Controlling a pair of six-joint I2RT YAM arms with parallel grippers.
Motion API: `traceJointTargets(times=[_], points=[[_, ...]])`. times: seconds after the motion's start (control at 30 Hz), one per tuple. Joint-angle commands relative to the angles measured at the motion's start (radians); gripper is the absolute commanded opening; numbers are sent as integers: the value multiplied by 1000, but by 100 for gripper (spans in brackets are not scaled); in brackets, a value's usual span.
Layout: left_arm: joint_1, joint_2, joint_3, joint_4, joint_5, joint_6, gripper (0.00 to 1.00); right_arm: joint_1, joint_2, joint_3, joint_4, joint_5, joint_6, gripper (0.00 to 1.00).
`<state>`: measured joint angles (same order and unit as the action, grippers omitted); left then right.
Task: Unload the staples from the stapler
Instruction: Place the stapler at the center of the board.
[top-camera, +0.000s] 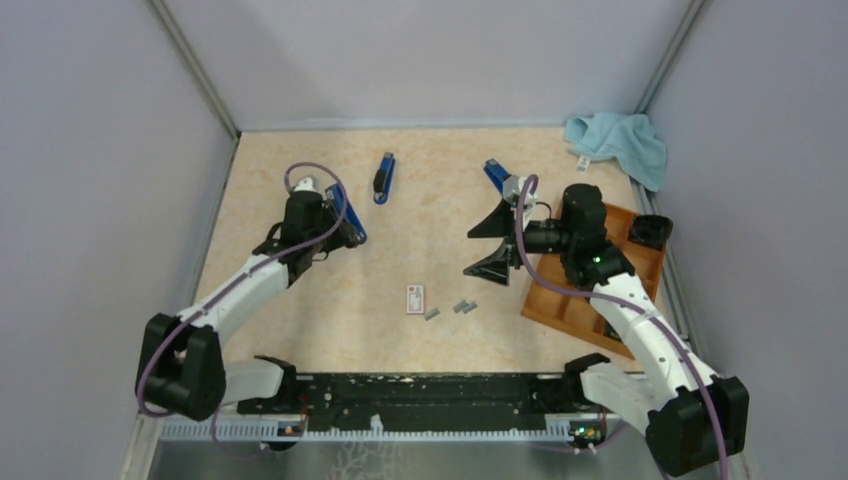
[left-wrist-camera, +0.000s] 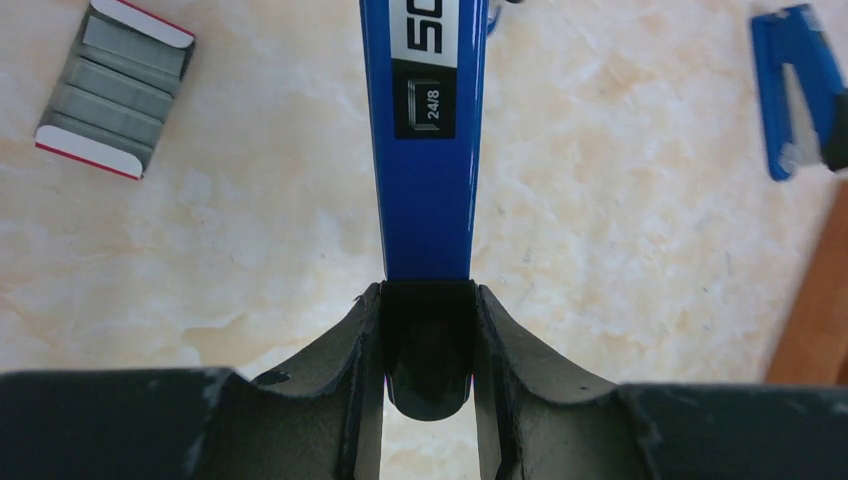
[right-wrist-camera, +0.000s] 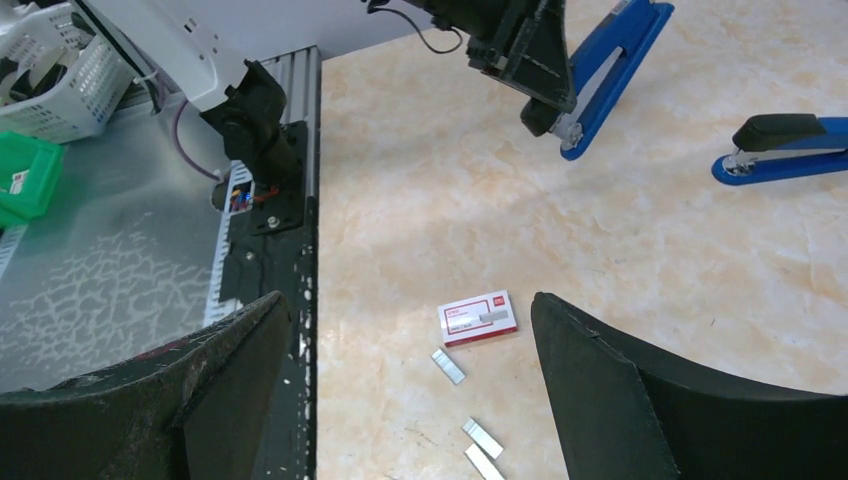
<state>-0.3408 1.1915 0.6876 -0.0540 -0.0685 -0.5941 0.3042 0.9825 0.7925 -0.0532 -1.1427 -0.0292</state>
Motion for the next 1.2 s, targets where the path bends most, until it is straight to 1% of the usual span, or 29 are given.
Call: traceJointTargets(times=[0.0, 0.03, 0.13, 0.27, 0.33, 0.4, 0.5, 0.57, 0.6, 0.67, 0.73, 0.8, 0.93, 1.0, 1.1, 1.17], points=[[25, 172, 186, -90, -73, -22, 0, -5, -28, 41, 18, 11, -23, 90], [37, 204, 225, -101, -71, -26, 0, -5, -28, 40, 18, 11, -24, 90], [72, 366, 364, -160, -83, -54, 0, -5, -29, 40, 17, 15, -25, 90], [122, 593, 626, -347, -106, -71, 0, -5, -34, 38, 16, 22, -29, 90], [144, 712, 797, -458, -95, -65, 0, -5, -37, 36, 17, 24, -31, 90], [166, 811, 928, -551, -67, -57, 0, -6, -39, 36, 17, 23, -32, 90], [195, 909, 1051, -609, -4, -46, 0, -5, -41, 36, 15, 25, -36, 90], [219, 938, 1082, -606, 45, -48, 0, -5, -43, 36, 13, 27, -37, 90], [231, 943, 1082, -593, 65, -57, 4, -5, -45, 36, 13, 27, -38, 90], [255, 940, 1064, -558, 106, -75, 19, -5, -45, 36, 15, 29, -38, 90], [276, 935, 1040, -517, 161, -87, 24, -6, -45, 36, 15, 28, -38, 90], [291, 943, 1046, -507, 195, -91, 31, -5, -46, 36, 15, 28, -38, 90], [305, 965, 1085, -523, 235, -99, 37, -5, -45, 37, 13, 28, -38, 90], [306, 968, 1098, -529, 236, -101, 42, -5, -46, 39, 12, 29, -38, 90], [309, 969, 1108, -533, 242, -102, 44, -6, -46, 39, 11, 29, -38, 90], [312, 967, 1114, -536, 247, -103, 48, -5, -45, 40, 10, 29, -37, 90]])
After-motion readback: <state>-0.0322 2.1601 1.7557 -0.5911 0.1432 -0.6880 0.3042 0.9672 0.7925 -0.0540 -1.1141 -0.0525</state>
